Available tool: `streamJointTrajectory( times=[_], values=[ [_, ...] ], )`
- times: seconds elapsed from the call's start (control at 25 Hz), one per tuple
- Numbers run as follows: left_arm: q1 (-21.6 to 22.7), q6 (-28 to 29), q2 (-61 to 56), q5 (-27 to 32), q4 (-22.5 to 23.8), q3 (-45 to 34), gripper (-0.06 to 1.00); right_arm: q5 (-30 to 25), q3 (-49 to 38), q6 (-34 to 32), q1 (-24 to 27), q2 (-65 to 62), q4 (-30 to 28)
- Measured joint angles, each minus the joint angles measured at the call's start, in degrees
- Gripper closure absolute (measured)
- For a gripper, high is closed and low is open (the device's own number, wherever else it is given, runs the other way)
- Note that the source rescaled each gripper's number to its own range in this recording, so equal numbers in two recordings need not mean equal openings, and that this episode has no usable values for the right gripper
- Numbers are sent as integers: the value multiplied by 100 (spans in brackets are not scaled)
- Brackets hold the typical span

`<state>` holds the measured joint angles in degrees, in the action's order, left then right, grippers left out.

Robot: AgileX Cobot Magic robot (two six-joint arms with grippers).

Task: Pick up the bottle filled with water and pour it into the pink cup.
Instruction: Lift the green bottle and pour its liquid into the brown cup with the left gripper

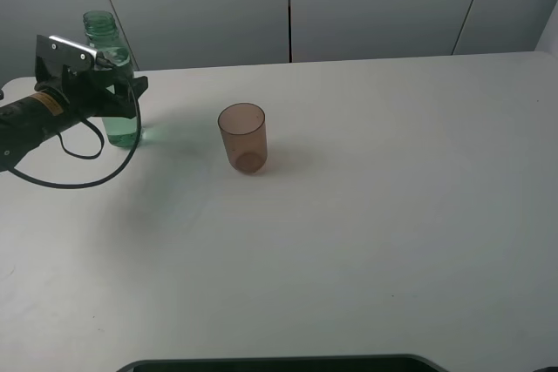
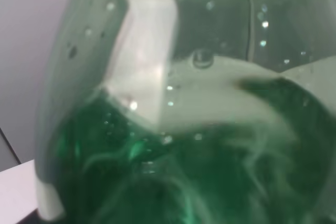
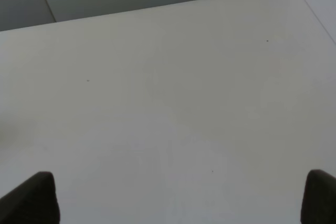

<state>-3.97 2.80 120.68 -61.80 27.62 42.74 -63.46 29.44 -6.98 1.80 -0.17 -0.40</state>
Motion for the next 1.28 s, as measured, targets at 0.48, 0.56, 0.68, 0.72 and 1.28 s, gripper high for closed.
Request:
streamJointTrajectory(
  times=[0.48, 0.56, 0.68, 0.72, 1.28],
  values=[
    [0, 276, 13, -58, 61, 0, 94, 0, 0, 0, 0, 0, 0],
    [0, 407, 35, -121, 98, 0, 94, 0, 0, 0, 0, 0, 0],
    [0, 695, 46, -185, 178, 0, 94, 0, 0, 0, 0, 0, 0],
    [0, 792, 46, -211, 238, 0, 94, 0, 0, 0, 0, 0, 0],
    [0, 1022, -140, -296, 1212, 0, 94, 0, 0, 0, 0, 0, 0]
  ],
)
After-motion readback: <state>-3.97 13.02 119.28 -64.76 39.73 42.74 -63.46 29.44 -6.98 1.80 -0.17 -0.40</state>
